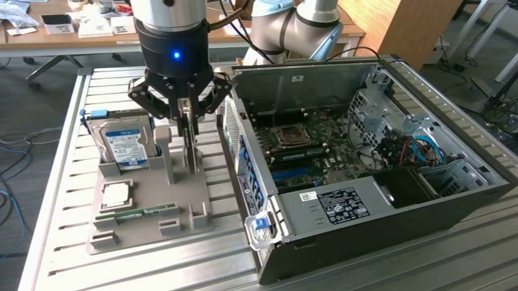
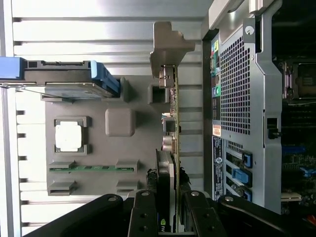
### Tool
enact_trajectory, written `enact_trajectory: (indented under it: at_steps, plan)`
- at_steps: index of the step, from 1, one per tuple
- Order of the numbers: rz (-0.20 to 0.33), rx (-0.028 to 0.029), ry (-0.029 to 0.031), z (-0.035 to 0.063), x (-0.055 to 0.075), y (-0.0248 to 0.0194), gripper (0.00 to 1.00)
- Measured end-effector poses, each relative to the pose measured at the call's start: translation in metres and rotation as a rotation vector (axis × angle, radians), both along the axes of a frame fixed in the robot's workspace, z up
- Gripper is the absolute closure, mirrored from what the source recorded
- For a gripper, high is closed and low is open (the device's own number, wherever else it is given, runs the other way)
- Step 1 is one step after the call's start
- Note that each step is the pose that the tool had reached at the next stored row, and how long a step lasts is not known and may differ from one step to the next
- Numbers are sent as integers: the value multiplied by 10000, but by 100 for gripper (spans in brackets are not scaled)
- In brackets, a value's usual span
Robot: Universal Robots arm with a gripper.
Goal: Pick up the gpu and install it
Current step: 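Pick up the gpu and move the gpu toward the slot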
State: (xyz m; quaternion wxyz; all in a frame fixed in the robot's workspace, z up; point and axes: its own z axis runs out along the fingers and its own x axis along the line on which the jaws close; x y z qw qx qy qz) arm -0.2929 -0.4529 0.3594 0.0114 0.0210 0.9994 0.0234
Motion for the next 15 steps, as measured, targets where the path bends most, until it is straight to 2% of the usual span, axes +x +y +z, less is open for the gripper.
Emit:
enact_trajectory:
  at_steps: [15]
  plan:
    - [0, 0, -1, 350, 0, 0, 73]
